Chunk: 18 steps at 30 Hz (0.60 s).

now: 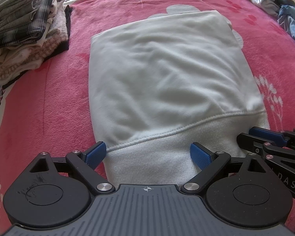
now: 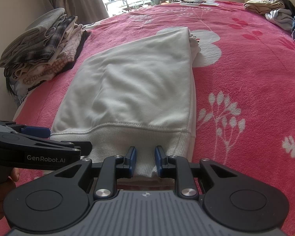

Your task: Fold clothes

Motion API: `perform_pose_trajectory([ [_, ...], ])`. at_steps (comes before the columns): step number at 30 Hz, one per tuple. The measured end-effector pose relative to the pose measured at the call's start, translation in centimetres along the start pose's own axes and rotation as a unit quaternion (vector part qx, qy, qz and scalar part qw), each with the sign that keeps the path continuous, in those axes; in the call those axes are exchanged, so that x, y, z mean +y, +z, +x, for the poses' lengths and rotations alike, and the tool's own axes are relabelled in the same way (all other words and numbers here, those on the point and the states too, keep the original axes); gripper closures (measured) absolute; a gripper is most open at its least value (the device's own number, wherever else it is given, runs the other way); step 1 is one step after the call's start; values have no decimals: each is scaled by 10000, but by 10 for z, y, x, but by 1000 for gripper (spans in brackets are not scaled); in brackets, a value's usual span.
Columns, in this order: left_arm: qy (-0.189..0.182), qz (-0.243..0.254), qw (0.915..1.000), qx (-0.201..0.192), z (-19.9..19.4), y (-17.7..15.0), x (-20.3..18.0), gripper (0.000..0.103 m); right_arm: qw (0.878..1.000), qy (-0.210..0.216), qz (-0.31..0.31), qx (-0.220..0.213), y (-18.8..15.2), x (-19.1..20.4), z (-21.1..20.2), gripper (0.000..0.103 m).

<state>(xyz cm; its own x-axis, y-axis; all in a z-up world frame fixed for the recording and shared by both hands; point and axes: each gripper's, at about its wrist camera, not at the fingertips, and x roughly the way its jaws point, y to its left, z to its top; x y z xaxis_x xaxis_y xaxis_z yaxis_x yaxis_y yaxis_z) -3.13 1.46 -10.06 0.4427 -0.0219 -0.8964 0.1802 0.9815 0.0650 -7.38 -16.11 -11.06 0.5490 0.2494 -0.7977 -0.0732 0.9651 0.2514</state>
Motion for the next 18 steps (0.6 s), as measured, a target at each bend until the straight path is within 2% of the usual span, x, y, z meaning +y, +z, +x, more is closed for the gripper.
perform_pose_trajectory([
  [18,-6,0,10000,4,0,0,0,9,10000,9,3,8,0,-1,0,80],
])
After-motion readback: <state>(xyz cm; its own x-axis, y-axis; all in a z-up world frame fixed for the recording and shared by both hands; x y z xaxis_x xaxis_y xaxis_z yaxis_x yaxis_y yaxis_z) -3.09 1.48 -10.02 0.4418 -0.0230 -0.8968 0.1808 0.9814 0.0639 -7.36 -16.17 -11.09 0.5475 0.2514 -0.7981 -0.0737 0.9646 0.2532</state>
